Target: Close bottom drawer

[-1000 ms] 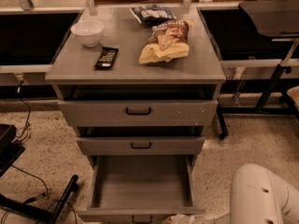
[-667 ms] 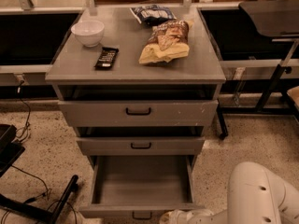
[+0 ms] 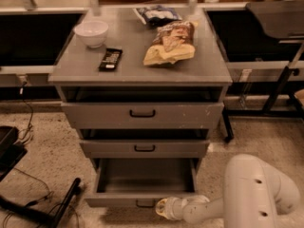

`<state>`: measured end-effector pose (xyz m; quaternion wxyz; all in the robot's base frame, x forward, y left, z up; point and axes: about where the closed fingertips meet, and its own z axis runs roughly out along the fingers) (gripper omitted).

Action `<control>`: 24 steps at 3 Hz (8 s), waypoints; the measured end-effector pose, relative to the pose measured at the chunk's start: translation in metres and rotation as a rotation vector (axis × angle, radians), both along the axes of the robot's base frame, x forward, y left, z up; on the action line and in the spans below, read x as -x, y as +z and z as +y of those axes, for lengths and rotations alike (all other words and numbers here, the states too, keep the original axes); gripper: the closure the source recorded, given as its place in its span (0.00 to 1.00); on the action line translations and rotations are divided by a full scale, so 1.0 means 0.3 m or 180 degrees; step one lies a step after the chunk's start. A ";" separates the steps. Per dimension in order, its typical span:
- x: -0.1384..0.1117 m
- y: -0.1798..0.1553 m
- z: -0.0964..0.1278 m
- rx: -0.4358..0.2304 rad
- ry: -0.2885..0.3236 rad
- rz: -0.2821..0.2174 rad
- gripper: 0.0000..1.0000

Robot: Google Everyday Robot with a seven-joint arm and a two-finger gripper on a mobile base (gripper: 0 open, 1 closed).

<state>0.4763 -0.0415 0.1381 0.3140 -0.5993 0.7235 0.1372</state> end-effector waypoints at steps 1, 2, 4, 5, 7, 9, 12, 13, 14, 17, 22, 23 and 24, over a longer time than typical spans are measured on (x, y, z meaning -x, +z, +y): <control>0.000 0.000 0.000 0.0000 0.0000 -0.0001 1.00; -0.138 0.038 0.042 0.0042 0.0104 -0.0179 1.00; -0.241 0.061 0.055 0.0076 0.0133 -0.0300 1.00; -0.253 0.063 0.055 0.0081 0.0136 -0.0322 1.00; -0.352 0.079 0.047 0.0106 0.0137 -0.0428 1.00; -0.428 0.090 0.026 0.0124 0.0123 -0.0498 0.81; -0.428 0.090 0.026 0.0124 0.0124 -0.0498 0.11; -0.428 0.090 0.026 0.0124 0.0124 -0.0498 0.00; -0.428 0.090 0.026 0.0124 0.0124 -0.0498 0.00; -0.410 0.125 -0.007 0.0120 0.0098 -0.0589 0.66; -0.350 0.996 -0.233 0.0884 0.0304 -0.2082 1.00; -0.273 1.306 -0.102 0.0835 0.0247 -0.2731 1.00; -0.091 1.490 -0.255 0.1138 -0.0151 -0.3103 1.00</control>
Offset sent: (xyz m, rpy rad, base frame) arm 0.3064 -0.0223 0.0414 -0.0290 -0.2731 0.2033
